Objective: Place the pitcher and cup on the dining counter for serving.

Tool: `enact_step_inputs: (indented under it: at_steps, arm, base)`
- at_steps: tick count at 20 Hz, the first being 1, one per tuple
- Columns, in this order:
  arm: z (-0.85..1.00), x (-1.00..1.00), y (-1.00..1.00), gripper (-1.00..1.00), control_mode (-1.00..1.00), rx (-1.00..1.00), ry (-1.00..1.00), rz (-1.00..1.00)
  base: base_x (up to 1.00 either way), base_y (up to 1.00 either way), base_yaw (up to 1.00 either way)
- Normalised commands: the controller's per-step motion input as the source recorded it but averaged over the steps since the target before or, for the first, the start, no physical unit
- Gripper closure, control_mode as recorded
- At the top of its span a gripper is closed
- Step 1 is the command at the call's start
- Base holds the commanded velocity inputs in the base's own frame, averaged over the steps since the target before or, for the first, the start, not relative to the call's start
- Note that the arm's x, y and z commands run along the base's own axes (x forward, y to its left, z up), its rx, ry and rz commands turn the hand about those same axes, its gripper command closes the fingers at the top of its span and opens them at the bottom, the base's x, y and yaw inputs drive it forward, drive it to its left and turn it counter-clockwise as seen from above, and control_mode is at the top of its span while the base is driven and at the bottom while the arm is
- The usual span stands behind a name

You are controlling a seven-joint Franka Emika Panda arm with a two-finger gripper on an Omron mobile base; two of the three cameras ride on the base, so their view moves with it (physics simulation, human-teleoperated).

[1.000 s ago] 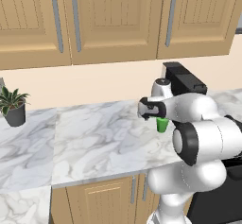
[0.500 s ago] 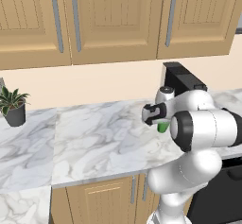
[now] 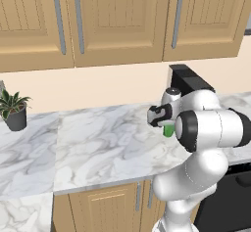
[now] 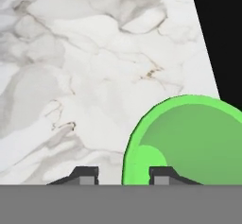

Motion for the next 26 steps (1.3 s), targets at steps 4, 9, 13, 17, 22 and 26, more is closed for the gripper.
enact_step_inputs:
  at_steps: [4, 9, 13, 17, 22, 26]
  arm:
    - [0.0, 0.0, 0.0, 1.0, -1.0, 0.0, 0.0, 0.0]
    - [0.02, -0.09, 0.0, 1.0, -1.0, 0.0, -0.07, 0.0]
    - [0.18, -0.17, 0.0, 1.0, -1.0, 0.0, -0.13, 0.0]
    - [0.28, -0.22, 0.05, 1.0, -1.0, 0.0, -0.15, 0.0]
    - [0.43, -0.18, 0.26, 1.0, -1.0, 0.0, -0.2, 0.0]
    - [0.56, -0.23, 0.42, 1.0, -1.0, -0.03, -0.23, 0.0]
  base:
    - [0.0, 0.0, 0.0]
    - [0.0, 0.0, 0.0]
    - [0.0, 0.0, 0.0]
    - [0.0, 0.0, 0.0]
    - [0.0, 0.0, 0.0]
    - [0.0, 0.0, 0.0]
